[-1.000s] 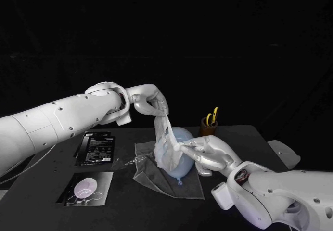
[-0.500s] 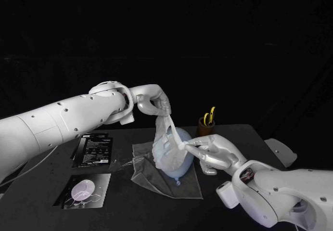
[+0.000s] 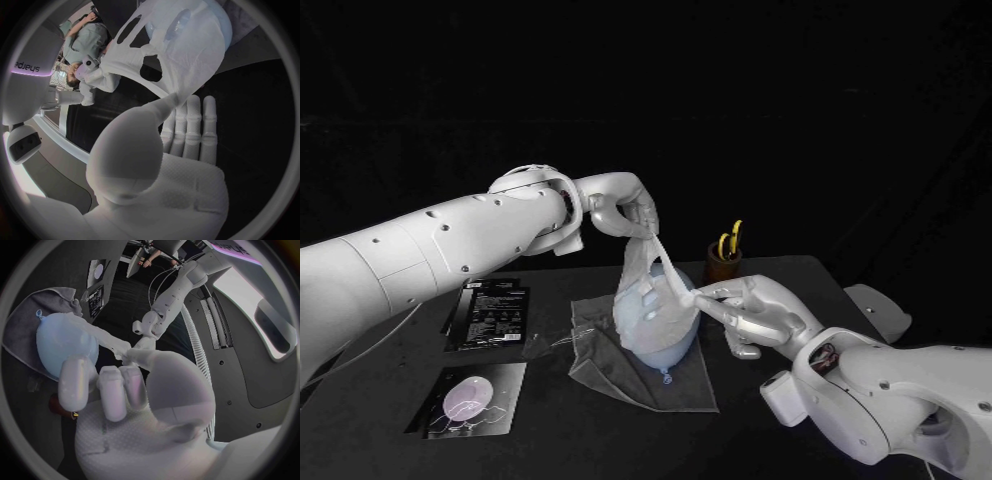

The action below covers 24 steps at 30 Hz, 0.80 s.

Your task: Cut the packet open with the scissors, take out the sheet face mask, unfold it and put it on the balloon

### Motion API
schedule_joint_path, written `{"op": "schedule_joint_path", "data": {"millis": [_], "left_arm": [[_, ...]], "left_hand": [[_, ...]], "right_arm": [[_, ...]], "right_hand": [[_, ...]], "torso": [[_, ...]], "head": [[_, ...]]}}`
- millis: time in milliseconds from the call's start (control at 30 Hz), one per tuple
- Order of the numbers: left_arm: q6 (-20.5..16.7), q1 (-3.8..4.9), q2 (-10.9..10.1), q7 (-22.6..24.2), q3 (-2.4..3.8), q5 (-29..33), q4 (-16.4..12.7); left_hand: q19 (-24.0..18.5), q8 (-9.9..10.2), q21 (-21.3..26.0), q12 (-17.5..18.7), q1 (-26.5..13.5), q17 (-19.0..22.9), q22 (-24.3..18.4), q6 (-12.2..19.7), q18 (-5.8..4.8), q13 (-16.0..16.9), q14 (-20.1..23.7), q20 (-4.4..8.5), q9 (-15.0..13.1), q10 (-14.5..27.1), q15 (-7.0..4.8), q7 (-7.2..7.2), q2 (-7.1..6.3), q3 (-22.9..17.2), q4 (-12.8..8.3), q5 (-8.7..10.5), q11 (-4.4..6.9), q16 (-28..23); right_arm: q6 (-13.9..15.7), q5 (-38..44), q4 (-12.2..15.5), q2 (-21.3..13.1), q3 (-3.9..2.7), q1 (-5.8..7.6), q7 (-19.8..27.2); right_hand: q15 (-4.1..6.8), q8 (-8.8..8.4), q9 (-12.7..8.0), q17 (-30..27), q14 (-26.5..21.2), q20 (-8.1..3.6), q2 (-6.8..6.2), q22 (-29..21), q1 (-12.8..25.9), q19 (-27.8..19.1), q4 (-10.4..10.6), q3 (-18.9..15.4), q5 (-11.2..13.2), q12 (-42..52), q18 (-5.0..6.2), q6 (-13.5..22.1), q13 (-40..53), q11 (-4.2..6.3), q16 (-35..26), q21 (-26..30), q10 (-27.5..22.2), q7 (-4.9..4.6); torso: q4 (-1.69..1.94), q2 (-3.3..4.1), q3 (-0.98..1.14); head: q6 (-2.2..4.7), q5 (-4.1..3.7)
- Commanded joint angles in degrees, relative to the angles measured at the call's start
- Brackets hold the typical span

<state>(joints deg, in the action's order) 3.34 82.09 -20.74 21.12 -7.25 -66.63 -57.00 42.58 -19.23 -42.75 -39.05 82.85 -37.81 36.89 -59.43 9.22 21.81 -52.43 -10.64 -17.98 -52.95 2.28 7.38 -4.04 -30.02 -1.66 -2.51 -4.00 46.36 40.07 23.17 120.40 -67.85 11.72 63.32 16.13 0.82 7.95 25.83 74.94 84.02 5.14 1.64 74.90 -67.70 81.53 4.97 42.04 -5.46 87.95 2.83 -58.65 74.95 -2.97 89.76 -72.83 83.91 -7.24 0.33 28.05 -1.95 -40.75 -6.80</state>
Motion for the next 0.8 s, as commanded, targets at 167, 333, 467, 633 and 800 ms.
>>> {"op": "schedule_joint_path", "data": {"millis": [167,333,467,633,800], "left_arm": [[-0.70,0.27,1.01,0.24,0.14,-0.73,-0.22],[-0.22,0.27,1.81,0.33,0.15,-1.18,0.18],[0.25,0.16,2.45,0.30,0.11,-1.59,0.93],[0.79,-0.25,3.45,-0.02,0.07,-2.38,2.35],[0.70,-0.89,4.41,0.17,0.06,-3.10,4.03]], "left_hand": [[-0.52,-0.15,-0.19,0.36,0.71,0.15,0.14,-0.13,0.82,-0.16,0.53,-0.19,-0.06,-0.30,-0.06,0.29,0.11,0.16,-0.18,-0.24,-0.14,-0.24],[-0.65,-0.13,-0.23,0.41,0.75,0.21,0.21,-0.12,0.78,-0.22,0.60,-0.21,-0.07,-0.28,-0.04,0.29,0.11,0.17,-0.17,-0.24,-0.15,-0.26],[-0.71,-0.11,-0.24,0.43,0.77,0.24,0.24,-0.11,0.76,-0.25,0.64,-0.22,-0.07,-0.27,-0.03,0.29,0.11,0.17,-0.16,-0.24,-0.16,-0.27],[-0.84,-0.06,-0.30,0.48,0.83,0.31,0.33,-0.06,0.73,-0.32,0.72,-0.23,-0.06,-0.24,-0.01,0.32,0.11,0.18,-0.16,-0.24,-0.18,-0.28],[-0.98,0.02,-0.41,0.53,0.97,0.41,0.45,0.02,0.72,-0.40,0.80,-0.23,-0.05,-0.19,0.01,0.36,0.11,0.18,-0.20,-0.24,-0.20,-0.29]], "right_arm": [[-2.75,-0.17,-0.44,-0.82,0.02,0.03,-0.07],[-3.50,-0.17,-1.59,-0.67,0.11,-0.01,-0.41],[-3.52,-0.17,-2.87,-0.30,0.23,-0.09,-0.49],[-4.01,-0.12,-5.05,0.37,0.33,-0.13,-1.96],[-4.38,0.26,-7.01,1.10,0.40,-0.16,-3.54]], "right_hand": [[0.31,0.19,0.07,15.06,5.98,-0.05,0.00,10.31,-0.57,0.27,0.04,-0.44,-0.26,0.23,0.74,-0.30,14.15,0.40,0.24,-0.34,5.46,-0.03],[0.31,0.19,0.07,15.06,5.98,-0.05,0.00,10.31,-0.57,0.27,0.04,-0.44,-0.26,0.23,0.74,-0.30,14.15,0.40,0.24,-0.34,5.46,-0.03],[0.31,0.19,0.07,15.06,5.98,-0.05,0.00,10.31,-0.57,0.27,0.04,-0.44,-0.26,0.23,0.74,-0.30,14.15,0.40,0.24,-0.34,5.46,-0.03],[0.32,0.19,0.07,15.06,5.98,-0.06,-0.03,10.11,-0.60,-0.07,0.07,-0.47,-0.33,-0.16,0.89,-0.29,13.95,0.40,0.24,0.36,5.32,-0.04],[0.31,0.18,0.07,15.06,5.98,-0.07,-0.05,9.99,-0.54,-0.28,0.20,-0.55,-0.20,-0.61,0.98,-0.26,13.74,0.37,0.24,0.80,5.17,-0.07]], "torso": [[-0.09,-0.03,0.15],[-0.09,0.01,0.19],[-0.15,0.09,0.20],[-0.27,0.20,0.28],[-0.23,0.24,0.39]], "head": [[0.02,-0.25],[0.18,-0.46],[0.04,-0.77],[-0.04,-0.94],[-0.13,-1.04]]}}
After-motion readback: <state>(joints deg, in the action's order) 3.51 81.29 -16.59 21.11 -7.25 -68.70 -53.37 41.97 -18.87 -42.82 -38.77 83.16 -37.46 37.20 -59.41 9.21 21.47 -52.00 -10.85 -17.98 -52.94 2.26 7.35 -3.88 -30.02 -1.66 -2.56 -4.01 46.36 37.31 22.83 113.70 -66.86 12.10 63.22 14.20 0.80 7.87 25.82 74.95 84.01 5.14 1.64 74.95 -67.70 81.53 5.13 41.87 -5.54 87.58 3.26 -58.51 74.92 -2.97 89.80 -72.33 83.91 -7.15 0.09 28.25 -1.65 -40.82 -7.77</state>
